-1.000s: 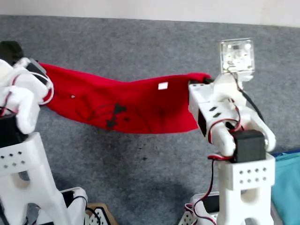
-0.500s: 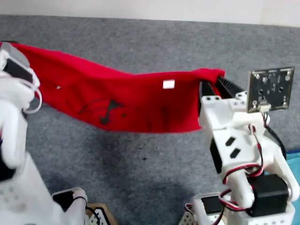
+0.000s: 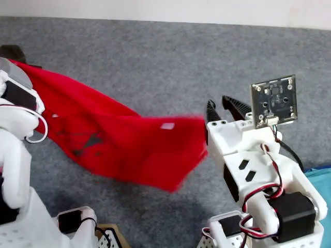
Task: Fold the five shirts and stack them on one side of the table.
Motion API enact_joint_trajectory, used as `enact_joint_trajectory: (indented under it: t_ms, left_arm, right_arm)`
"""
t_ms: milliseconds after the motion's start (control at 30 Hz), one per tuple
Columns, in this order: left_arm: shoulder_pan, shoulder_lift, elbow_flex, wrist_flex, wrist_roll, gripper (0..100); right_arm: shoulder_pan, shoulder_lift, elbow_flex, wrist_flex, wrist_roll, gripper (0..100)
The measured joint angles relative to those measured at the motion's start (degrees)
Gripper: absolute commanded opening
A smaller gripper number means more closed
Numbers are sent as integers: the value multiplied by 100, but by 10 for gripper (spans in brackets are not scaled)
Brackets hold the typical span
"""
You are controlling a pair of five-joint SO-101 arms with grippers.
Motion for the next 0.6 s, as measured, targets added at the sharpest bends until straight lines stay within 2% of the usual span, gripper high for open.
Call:
enact_joint_trajectory:
  t_ms: [300, 367, 500, 600]
  left_arm:
    - [0, 0, 325, 0, 0, 7]
    - [0, 0, 325, 0, 0, 7]
    - [0, 0, 334, 0, 0, 7]
    - [0, 0, 396, -9, 0, 8]
  right_arm:
    - [-62, 0, 0, 167, 193, 26]
    - [-431, -18, 9, 466, 193, 70]
    - [-1618, -35, 484, 1011, 193, 166]
    - [-2409, -26, 1152, 1169, 475, 174]
